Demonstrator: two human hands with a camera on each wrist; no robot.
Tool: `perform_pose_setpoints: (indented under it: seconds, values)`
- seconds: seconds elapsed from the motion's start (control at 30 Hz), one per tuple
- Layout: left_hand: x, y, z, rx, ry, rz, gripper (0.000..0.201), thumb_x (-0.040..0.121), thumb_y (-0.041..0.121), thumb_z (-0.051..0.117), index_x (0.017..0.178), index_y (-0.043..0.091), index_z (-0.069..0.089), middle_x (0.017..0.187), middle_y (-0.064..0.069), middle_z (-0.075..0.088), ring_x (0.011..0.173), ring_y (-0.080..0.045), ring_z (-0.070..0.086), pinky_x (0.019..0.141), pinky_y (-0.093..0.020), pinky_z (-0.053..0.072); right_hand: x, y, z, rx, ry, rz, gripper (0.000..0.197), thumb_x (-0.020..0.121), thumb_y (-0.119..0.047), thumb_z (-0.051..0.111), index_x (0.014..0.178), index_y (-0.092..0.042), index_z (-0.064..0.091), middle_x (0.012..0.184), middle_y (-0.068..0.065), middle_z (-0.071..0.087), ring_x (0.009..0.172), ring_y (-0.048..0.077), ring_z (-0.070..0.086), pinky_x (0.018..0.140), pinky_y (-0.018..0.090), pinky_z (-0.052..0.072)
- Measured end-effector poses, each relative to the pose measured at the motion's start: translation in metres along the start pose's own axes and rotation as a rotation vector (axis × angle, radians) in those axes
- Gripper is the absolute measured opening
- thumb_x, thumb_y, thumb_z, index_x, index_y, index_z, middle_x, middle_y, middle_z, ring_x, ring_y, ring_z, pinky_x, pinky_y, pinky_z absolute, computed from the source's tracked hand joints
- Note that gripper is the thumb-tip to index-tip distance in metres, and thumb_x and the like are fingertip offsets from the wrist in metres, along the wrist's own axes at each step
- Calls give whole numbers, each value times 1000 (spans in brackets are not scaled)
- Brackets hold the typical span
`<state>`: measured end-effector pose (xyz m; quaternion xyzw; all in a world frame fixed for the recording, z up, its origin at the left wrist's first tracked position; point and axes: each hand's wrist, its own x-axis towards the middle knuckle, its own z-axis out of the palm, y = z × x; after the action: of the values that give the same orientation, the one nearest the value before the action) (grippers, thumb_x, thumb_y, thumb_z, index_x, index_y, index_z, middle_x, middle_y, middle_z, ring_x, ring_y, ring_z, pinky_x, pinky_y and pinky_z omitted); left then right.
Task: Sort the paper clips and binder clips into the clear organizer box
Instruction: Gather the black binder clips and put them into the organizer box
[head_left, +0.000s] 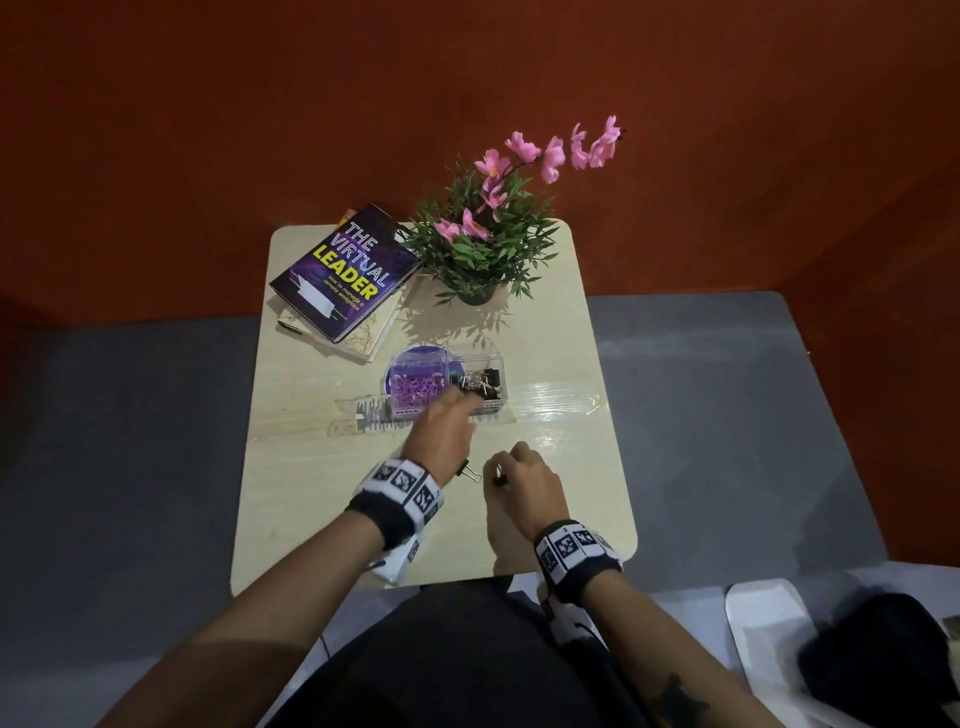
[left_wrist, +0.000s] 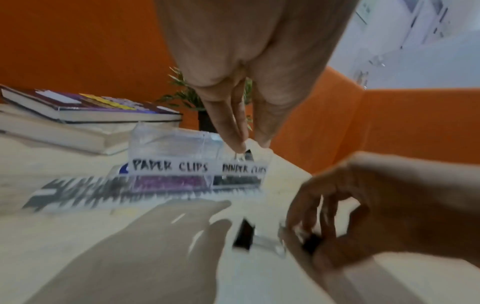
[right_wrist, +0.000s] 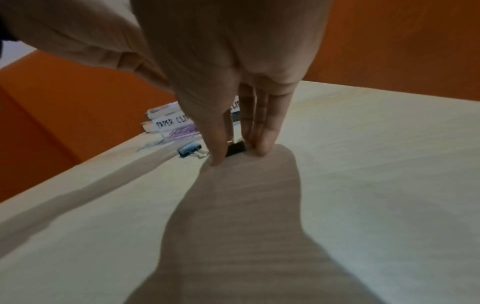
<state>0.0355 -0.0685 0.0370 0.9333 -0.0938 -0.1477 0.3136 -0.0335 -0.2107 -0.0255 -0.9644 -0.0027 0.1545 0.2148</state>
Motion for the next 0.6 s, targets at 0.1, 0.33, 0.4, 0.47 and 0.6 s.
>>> perform_pose_setpoints:
  seconds: [0.1,0.33,0.4,0.47,0.6]
  values:
    - [-24,-18,22,144,-112,59,29,90,14,59,119,18,58,124,-2,54,114,-23,52,89,-34,49,-5,6,5,-53,21,-73,5,84,-17,64,85,-12,65,83,6,57,72,27,58,51,34,44]
    - [-57,-54,46,559,-267,263,61,52,3,86,108,14,63,111,-10,64,92,-26,60,57,-30,54,-6,17,-15,204,104,51,12,83,-26,68,83,-14,66,86,3,61,65,22,61,58,35,53]
    - [-61,-60,48,618,-263,277,58,42,-6,81,94,13,65,93,-6,63,80,-23,59,44,-29,47,4,10,-33,293,160,49,20,80,-24,72,96,-13,67,94,3,63,70,17,63,61,28,55]
    - [-64,-63,48,624,-252,274,43,48,0,82,85,13,64,83,-4,59,74,-22,57,39,-30,42,19,-2,-54,362,222,10,28,78,-17,74,104,-13,65,98,2,63,72,13,63,61,18,51]
    - [-67,-60,43,505,-220,185,23,62,14,80,76,11,62,77,-5,59,72,-25,60,35,-33,45,50,-23,-81,348,316,-54,32,77,-22,76,107,-20,63,101,0,65,69,14,61,62,28,52]
